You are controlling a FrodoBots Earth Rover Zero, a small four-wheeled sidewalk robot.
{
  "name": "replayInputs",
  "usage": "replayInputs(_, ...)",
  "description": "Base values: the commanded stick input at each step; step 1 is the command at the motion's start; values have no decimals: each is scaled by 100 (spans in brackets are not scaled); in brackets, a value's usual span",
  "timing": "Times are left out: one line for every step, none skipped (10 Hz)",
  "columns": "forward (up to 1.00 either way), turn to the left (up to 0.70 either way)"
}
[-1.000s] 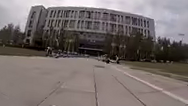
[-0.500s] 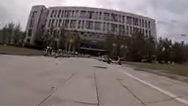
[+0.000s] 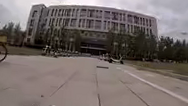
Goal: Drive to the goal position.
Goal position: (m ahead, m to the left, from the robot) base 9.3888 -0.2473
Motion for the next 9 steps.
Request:
replayInputs(85, 0)
replayInputs(85, 0)
replayInputs(85, 0)
replayInputs(85, 0)
replayInputs(85, 0)
replayInputs(85, 0)
replayInputs(85, -13)
replayInputs(85, -30)
replayInputs(85, -31)
